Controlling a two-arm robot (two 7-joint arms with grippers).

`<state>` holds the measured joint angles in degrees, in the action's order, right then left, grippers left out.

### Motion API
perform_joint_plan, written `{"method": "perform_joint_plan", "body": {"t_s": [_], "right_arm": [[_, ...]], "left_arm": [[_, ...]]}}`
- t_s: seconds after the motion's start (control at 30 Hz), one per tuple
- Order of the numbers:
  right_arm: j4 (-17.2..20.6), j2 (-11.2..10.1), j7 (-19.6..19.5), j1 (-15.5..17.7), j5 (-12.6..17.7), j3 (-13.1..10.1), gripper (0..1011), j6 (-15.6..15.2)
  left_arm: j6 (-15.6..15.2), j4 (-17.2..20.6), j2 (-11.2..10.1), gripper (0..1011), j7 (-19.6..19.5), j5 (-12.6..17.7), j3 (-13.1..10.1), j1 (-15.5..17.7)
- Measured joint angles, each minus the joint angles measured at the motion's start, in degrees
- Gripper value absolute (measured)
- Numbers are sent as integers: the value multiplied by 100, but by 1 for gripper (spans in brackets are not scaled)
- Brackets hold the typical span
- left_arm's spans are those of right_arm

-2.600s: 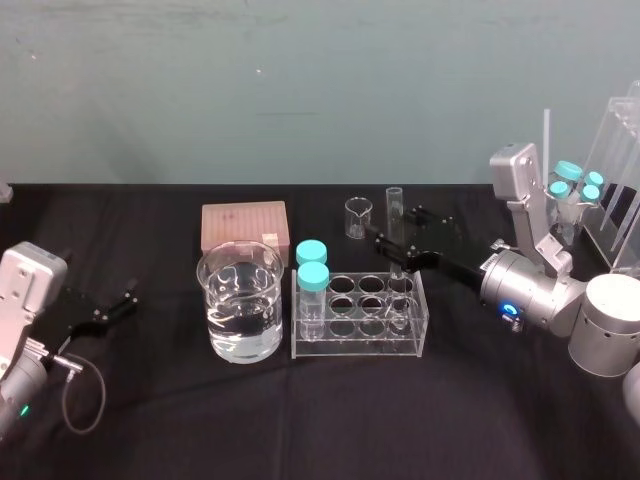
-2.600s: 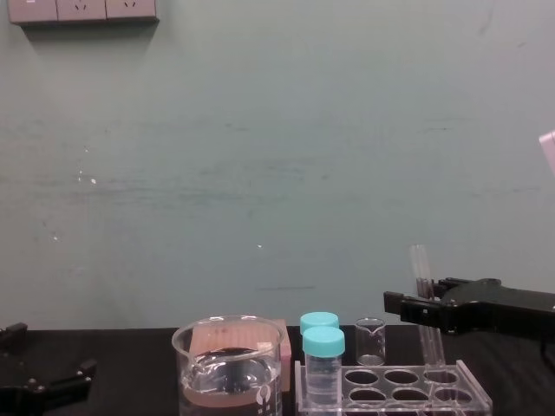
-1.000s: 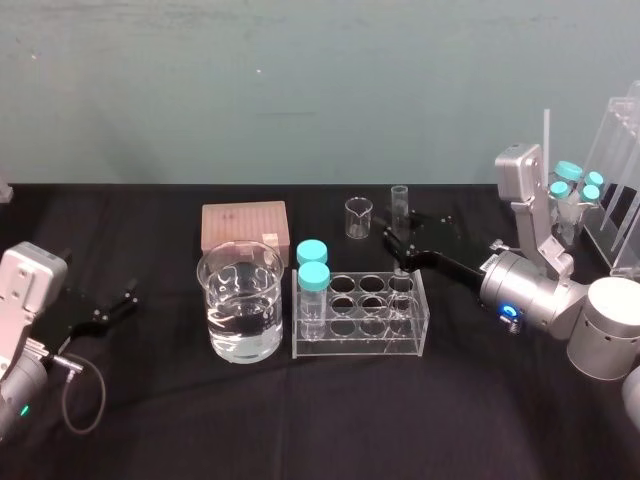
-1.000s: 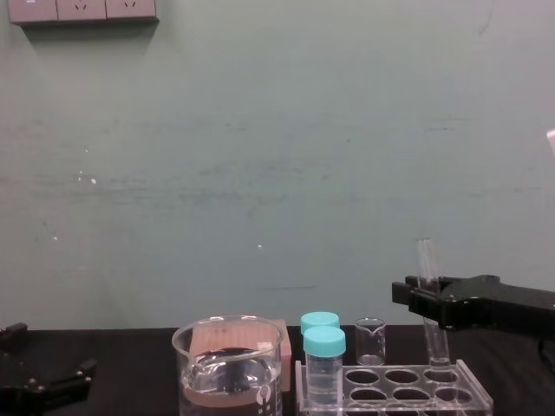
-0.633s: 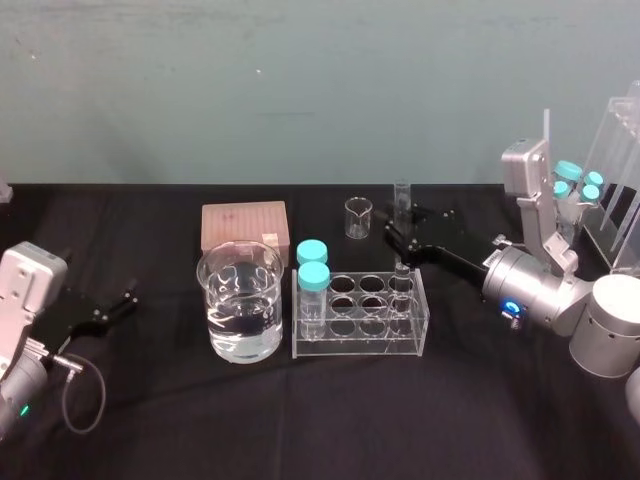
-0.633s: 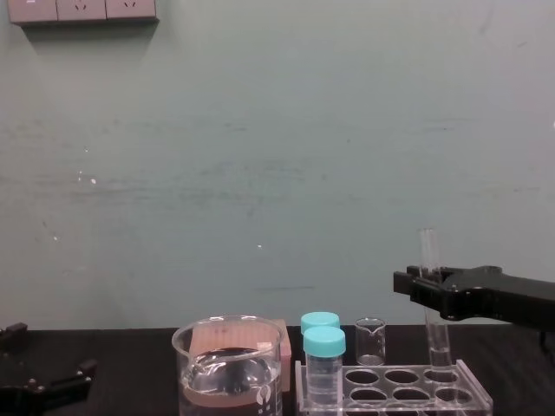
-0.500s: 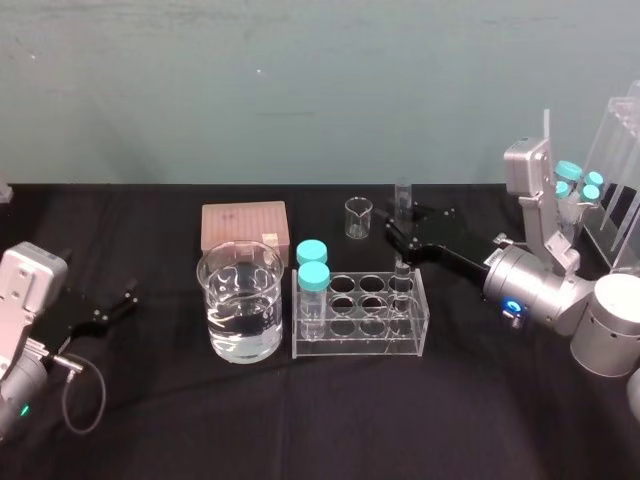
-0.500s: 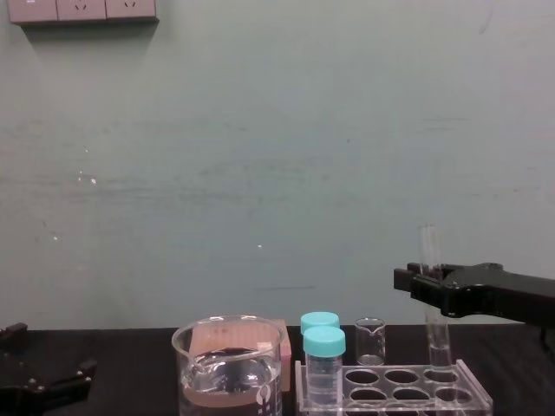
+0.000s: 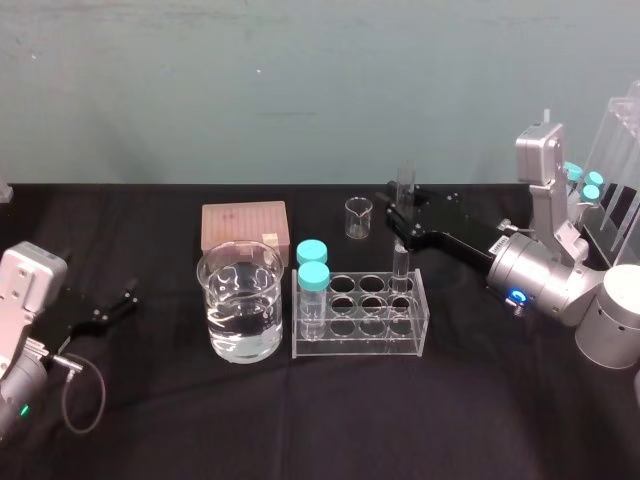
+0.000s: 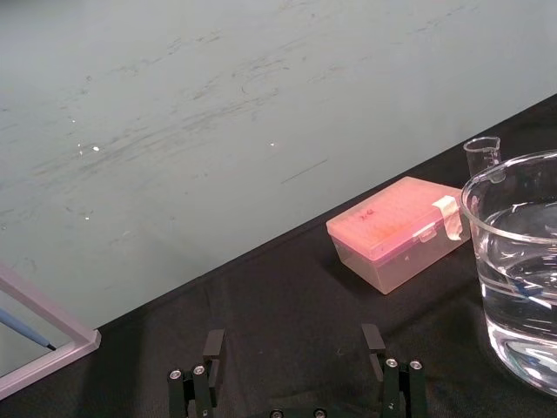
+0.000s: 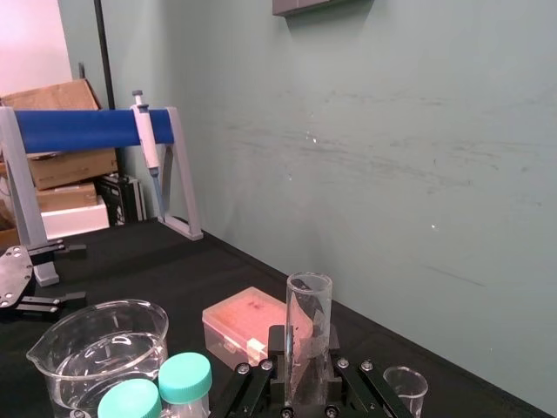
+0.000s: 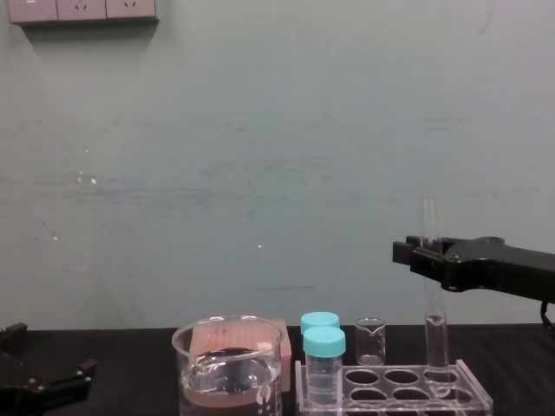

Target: Hold the test tube with one hand and immerse one end into the beaker, then return it to the test tube rack.

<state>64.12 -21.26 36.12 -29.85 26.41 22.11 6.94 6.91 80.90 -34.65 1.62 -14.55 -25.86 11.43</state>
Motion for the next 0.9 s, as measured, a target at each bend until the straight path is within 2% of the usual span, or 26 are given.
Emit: {"method": "perform_joint_plan", "body": {"t_s": [0.7, 0.9], "right_arm": [[151, -38, -21, 70, 69, 14, 242, 11], [311, -91, -68, 101, 70, 3, 241, 9]], "left_arm": [[0, 0, 0, 1000, 0, 0, 0, 0], [0, 0, 0, 1000, 0, 0, 0, 0]]}}
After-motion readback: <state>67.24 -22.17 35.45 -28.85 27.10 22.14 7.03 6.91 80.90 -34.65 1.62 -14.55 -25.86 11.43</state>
